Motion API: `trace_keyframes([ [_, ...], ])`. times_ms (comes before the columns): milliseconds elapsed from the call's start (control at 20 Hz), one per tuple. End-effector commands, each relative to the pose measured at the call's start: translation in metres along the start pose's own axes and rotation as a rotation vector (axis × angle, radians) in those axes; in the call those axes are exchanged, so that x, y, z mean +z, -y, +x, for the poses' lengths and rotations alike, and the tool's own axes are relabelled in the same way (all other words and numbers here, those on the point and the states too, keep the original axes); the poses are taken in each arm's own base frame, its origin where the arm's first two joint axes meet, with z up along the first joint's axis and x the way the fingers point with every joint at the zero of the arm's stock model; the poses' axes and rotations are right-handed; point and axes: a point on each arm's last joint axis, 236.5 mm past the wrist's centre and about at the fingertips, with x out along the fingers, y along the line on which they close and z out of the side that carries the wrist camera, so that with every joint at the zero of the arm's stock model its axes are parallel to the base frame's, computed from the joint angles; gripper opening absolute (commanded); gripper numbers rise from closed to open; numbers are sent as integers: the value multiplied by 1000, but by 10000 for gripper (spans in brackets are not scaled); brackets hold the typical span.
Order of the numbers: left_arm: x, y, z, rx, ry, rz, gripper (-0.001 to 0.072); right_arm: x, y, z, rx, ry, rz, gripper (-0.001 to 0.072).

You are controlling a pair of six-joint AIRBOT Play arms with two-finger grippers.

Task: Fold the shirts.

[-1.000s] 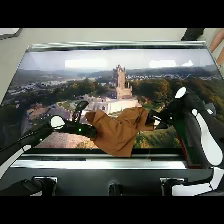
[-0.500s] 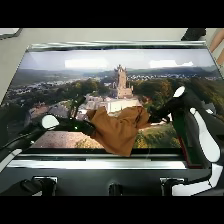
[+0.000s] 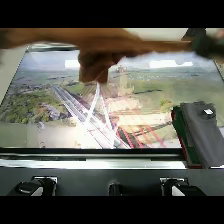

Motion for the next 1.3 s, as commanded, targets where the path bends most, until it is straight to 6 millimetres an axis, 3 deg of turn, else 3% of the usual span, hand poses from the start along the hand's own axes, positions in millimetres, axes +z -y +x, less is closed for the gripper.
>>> trace_keyframes([
  [0,82,-17,-82,108,244,-137,25,67,-45,-133,35,318,-40,37],
  [100,90,-10,-97,95,280,-148,25,65,-65,-169,84,354,-45,37],
  [250,96,-6,-112,96,304,-110,25,68,-73,-205,85,418,-69,37],
  [400,88,-6,-107,98,269,-111,25,67,-73,-207,79,415,-73,37],
  [500,59,-11,-87,105,143,-120,25,60,-62,-186,50,356,-68,37],
  [550,33,-14,-72,105,34,-132,25,51,-52,-167,27,295,-53,37],
  [650,-46,-23,-36,103,-265,-174,26,20,-30,-117,-21,107,-36,37],
  [800,-193,-37,9,107,-688,-274,27,-64,14,-25,-80,-300,-9,37],
  [950,-318,-37,54,58,-906,-308,28,-136,60,79,-106,-546,27,37],
  [1100,-383,-36,110,13,-958,-324,28,-177,87,174,-87,-548,127,38],
  [1250,-406,-52,163,16,-941,-308,27,-193,94,232,-45,-475,251,39],
])
